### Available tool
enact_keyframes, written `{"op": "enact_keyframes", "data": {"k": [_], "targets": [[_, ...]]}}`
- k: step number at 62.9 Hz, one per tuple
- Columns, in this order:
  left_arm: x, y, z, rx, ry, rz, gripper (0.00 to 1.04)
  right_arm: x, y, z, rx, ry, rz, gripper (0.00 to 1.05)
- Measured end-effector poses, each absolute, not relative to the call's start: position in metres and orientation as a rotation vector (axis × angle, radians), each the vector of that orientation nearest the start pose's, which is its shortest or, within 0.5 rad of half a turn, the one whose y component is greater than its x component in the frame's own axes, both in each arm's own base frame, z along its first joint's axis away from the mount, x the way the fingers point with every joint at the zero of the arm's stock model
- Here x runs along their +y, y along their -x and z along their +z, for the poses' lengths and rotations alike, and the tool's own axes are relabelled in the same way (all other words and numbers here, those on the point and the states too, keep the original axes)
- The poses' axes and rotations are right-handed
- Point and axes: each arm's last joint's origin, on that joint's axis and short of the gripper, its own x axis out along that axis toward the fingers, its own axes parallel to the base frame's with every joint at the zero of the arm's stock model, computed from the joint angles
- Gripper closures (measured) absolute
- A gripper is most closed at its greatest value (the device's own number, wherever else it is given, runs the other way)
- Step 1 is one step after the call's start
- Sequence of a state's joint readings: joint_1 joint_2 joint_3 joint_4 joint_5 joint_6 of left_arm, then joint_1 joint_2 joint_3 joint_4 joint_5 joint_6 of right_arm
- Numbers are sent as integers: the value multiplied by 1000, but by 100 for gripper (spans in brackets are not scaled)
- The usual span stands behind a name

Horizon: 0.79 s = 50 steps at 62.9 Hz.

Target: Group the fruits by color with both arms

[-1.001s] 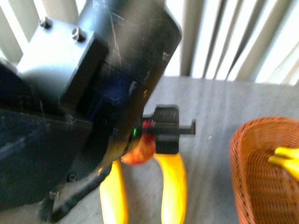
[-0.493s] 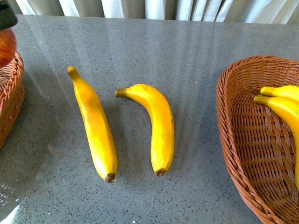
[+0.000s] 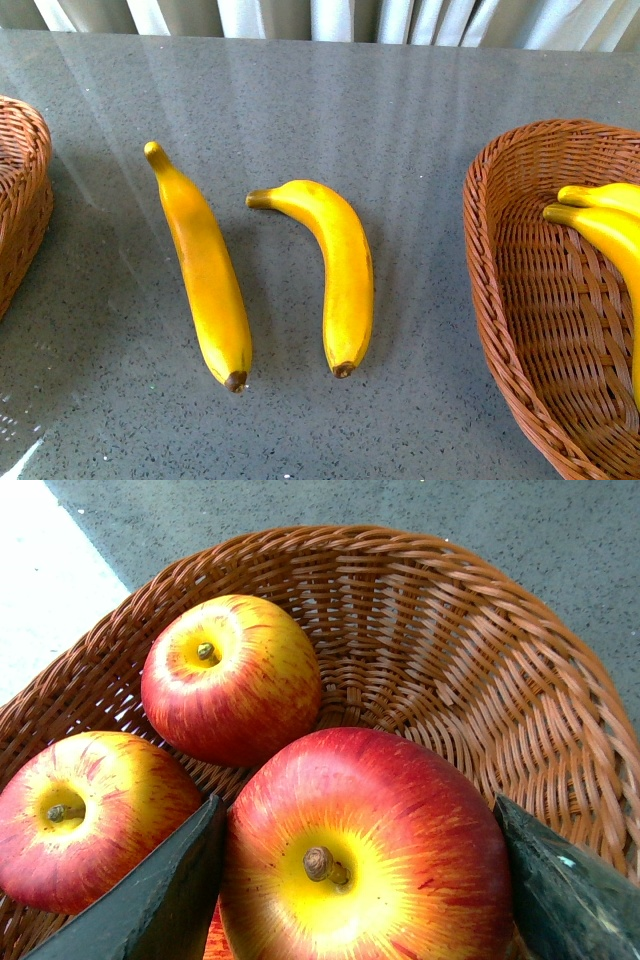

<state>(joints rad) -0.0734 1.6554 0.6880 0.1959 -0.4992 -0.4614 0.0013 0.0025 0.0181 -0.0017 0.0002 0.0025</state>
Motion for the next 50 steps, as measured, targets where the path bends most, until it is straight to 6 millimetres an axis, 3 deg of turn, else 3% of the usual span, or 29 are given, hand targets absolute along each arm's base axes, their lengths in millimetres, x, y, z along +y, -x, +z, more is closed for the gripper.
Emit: {"op": "enact_keyframes", "data": {"k": [13, 24, 30, 39, 50], "targets": [[-7, -297, 131, 637, 217, 563, 35, 0, -97, 169, -14, -2, 1, 9], [-9, -296, 131, 627, 217, 540, 8, 0, -97, 169, -14, -2, 1, 9], [-12, -295, 133, 622, 212, 517, 10, 0, -97, 169, -14, -2, 2, 9], [-16, -288, 147, 569, 245, 454, 9, 0, -97, 169, -14, -2, 1, 9], [-17, -273, 180, 422, 268, 372, 9, 0, -97, 169, -14, -2, 2, 9]]}}
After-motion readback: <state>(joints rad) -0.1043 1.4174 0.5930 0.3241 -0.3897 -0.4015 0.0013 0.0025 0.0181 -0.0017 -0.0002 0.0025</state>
